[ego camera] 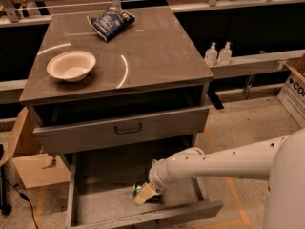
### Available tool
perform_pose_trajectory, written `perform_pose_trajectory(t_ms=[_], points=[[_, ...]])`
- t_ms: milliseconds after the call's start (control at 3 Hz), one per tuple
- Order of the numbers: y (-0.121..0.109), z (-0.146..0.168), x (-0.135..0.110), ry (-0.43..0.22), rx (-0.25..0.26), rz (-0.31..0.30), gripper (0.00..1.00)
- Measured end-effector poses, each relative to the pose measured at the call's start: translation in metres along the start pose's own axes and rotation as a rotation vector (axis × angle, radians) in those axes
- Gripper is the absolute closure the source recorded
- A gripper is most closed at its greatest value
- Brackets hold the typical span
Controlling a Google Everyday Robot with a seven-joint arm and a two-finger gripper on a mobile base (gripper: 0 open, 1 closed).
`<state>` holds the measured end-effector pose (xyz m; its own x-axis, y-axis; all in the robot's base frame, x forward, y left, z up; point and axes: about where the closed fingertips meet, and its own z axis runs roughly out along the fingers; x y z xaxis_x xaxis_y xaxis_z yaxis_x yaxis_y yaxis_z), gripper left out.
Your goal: Pick green can from middle drawer and place on counter
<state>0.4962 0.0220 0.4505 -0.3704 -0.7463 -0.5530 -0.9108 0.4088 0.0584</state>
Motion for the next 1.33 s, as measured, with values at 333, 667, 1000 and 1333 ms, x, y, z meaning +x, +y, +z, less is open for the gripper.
perform_pose_trajectory(t_ms=[333, 667, 1000, 1333], points=[[-0.007, 0.022, 0.004, 0.022, -0.019, -0.052, 0.00], [-0.011, 0.039, 0.011, 0.060, -0.024, -0.097, 0.00], [-0.011, 0.050, 0.020, 0.113, -0.025, -0.143, 0.00], [-0.009, 0.058, 0.023, 0.154, -0.034, -0.197, 0.16]])
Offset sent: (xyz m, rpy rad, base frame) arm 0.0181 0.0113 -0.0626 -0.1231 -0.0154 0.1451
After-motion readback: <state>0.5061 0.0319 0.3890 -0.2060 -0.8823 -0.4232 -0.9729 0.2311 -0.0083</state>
